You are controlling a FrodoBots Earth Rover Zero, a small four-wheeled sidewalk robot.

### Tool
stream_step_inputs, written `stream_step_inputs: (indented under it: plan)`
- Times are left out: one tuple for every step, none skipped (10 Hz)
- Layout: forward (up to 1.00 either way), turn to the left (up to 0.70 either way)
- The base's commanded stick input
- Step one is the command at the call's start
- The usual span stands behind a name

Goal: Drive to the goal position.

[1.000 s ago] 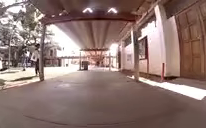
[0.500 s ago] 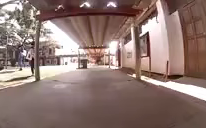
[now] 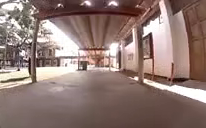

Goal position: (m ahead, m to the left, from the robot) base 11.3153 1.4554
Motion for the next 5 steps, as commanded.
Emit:
stream_step_inputs:
  plan:
    - [0.5, 0.0]
    - [0.5, 0.0]
    - [0.5, 0.0]
    - [0.5, 0.0]
    - [0.5, 0.0]
